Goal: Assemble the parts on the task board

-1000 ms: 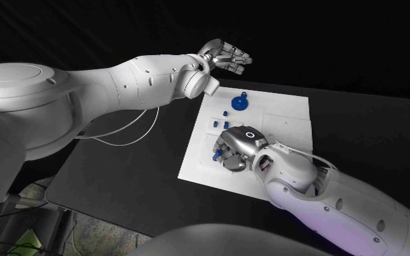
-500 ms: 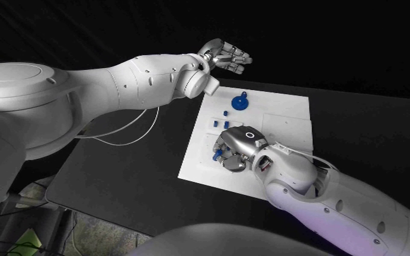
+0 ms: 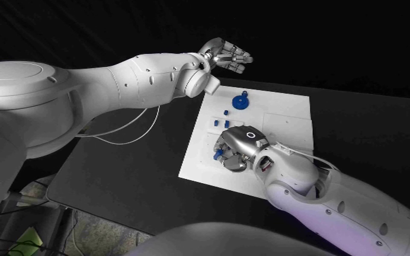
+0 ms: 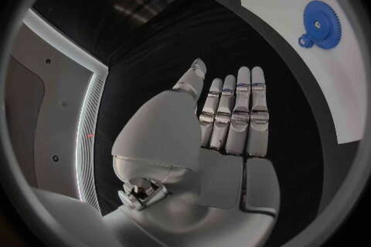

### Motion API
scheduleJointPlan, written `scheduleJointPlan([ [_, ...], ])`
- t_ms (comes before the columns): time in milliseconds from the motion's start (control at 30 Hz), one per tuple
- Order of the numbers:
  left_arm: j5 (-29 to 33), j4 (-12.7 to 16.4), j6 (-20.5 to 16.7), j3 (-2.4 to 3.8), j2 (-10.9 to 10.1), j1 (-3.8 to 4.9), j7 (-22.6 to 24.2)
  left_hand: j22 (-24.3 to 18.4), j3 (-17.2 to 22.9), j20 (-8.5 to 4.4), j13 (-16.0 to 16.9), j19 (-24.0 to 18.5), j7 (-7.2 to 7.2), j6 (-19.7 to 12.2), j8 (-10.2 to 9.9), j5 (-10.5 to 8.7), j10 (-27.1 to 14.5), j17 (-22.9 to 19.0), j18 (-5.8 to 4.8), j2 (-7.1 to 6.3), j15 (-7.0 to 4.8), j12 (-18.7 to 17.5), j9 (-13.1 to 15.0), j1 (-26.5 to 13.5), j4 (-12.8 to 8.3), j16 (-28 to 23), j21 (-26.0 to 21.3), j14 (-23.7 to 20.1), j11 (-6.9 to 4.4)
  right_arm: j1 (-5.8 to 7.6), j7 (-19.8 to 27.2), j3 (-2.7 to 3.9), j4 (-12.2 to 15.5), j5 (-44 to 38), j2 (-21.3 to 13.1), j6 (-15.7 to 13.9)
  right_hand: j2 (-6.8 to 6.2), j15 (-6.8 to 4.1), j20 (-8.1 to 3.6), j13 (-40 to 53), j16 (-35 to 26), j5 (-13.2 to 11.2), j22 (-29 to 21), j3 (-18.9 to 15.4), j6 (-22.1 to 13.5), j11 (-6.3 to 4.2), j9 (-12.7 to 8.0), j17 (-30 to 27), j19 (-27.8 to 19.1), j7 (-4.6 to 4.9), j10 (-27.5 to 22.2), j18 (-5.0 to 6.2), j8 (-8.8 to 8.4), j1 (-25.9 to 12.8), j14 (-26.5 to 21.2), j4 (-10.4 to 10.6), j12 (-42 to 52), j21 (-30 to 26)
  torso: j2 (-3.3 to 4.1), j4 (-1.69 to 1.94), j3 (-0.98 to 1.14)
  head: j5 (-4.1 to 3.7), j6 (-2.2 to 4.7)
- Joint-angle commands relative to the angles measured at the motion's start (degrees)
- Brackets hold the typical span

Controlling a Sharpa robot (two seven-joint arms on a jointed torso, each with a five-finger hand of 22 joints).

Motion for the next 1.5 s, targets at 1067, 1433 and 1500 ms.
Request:
scheduleJointPlan([
  [1067, -0.21, -0.09, 0.88, 0.05, 0.32, 0.02, 0.02, -0.15, -0.06, 0.28, -0.01, -0.14, -0.06, -0.38, -0.19, -0.04, -0.47, -0.04, -0.64, 0.48, 0.12, -0.05, -0.04, -0.26, -0.27, -0.25, 0.28, -0.29, 0.01, 0.3, -1.3, -0.14, -0.05, -2.49, 1.74, 5.47, 0.48, -0.45, -0.22, 0.03, -0.19, 0.22, 0.52, -0.11, 1.13, 0.19, 0.18, 0.07, 1.36, -0.68, 0.21, 0.98, 0.26, 0.11, 0.0, -0.05, 0.37, -0.65, 0.02, 0.03, -0.02, -0.1, -0.2],
  [1433, -0.21, -0.08, 0.96, 0.05, 0.36, 0.02, -0.1, -0.24, -0.1, 0.3, -0.01, -0.15, -0.07, -0.34, -0.18, -0.06, -0.48, -0.03, -0.63, 0.55, 0.13, -0.05, -0.04, -0.31, -0.19, -0.24, 0.32, -0.3, 0.01, 0.5, -2.63, -0.31, -0.61, -1.79, 2.4, 7.65, -0.76, 0.11, 0.28, -0.06, -0.9, 3.25, 0.23, -6.14, -1.17, 0.9, -0.55, -0.39, 0.91, -0.26, -2.48, 0.95, 0.16, -0.16, -0.3, 0.22, 0.35, -1.67, 0.01, -0.01, -0.04, -0.06, -0.16],
  [1500, -0.22, -0.07, 0.99, 0.05, 0.35, 0.02, -0.14, -0.24, -0.1, 0.3, -0.01, -0.15, -0.07, -0.34, -0.18, -0.06, -0.48, -0.03, -0.63, 0.55, 0.13, -0.05, -0.04, -0.31, -0.19, -0.24, 0.32, -0.3, 0.01, 0.51, -2.91, -0.32, -0.68, -1.65, 2.39, 7.65, -1.54, 0.3, 0.47, -0.06, -1.0, 3.47, 0.12, -6.81, -2.16, 1.21, -0.72, -0.49, 0.86, -0.03, -3.25, 1.09, 0.18, -0.28, -0.42, 0.16, 0.36, -1.95, 0.02, 0.01, -0.03, -0.07, -0.18],
])
